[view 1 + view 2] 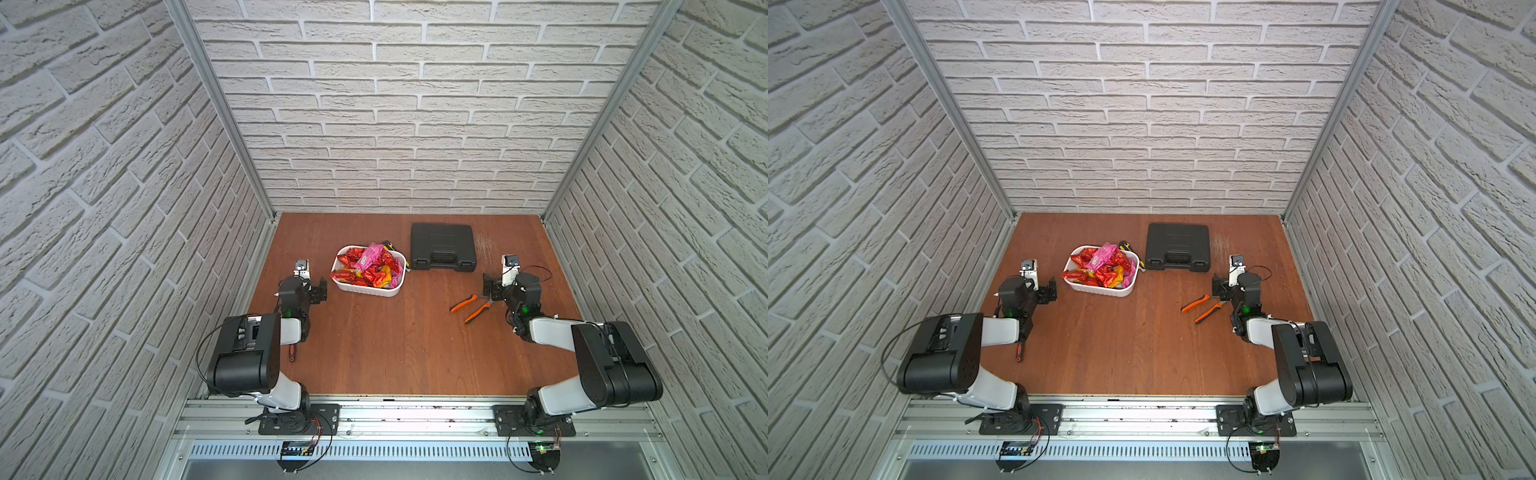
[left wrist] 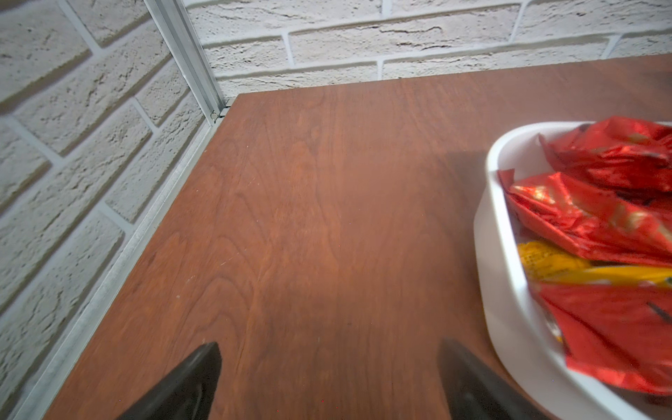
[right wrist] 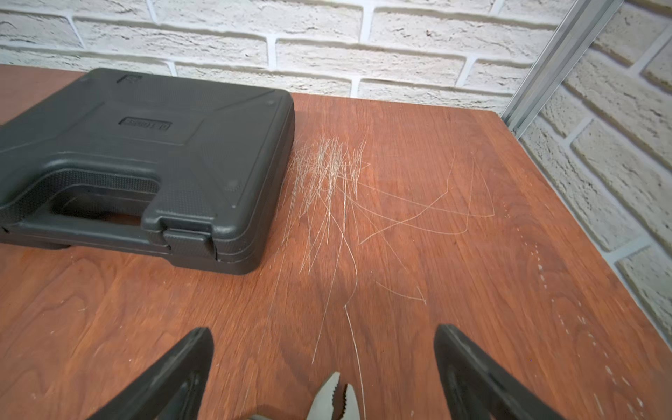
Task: Take the tea bags out of the storage box
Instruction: Pick up the tea bag from the storage box.
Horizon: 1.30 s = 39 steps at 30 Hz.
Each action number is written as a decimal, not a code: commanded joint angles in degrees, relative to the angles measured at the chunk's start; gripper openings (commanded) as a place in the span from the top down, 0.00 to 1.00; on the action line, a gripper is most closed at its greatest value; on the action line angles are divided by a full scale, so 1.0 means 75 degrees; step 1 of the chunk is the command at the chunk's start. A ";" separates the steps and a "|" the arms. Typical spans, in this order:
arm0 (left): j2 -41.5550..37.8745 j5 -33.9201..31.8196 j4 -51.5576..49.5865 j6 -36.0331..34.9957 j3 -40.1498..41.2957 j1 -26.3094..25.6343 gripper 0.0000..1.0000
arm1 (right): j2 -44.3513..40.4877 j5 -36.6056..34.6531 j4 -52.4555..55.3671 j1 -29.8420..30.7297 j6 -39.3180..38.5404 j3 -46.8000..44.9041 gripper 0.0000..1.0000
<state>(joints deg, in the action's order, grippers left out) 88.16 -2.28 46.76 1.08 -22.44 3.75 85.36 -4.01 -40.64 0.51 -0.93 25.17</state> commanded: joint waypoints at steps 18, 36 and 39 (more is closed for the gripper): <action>-0.2298 -0.0250 -0.2072 0.0073 -0.0354 0.0036 0.02 | -0.2012 0.0063 0.1849 -0.0033 0.0362 0.0354 0.01; -0.2017 0.1017 -0.9169 0.1544 -0.4844 -0.1327 0.03 | -0.1626 0.2937 0.8535 0.0294 0.3576 0.4131 0.20; -0.1223 0.1160 -0.9803 0.1532 -0.5516 -0.1663 0.05 | -0.1766 0.2978 0.8743 0.0552 0.3777 0.4144 0.21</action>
<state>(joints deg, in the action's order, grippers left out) 74.81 4.40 -17.21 11.88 -59.88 -6.68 74.35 14.98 21.52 2.81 23.79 54.68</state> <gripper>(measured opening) 0.962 0.795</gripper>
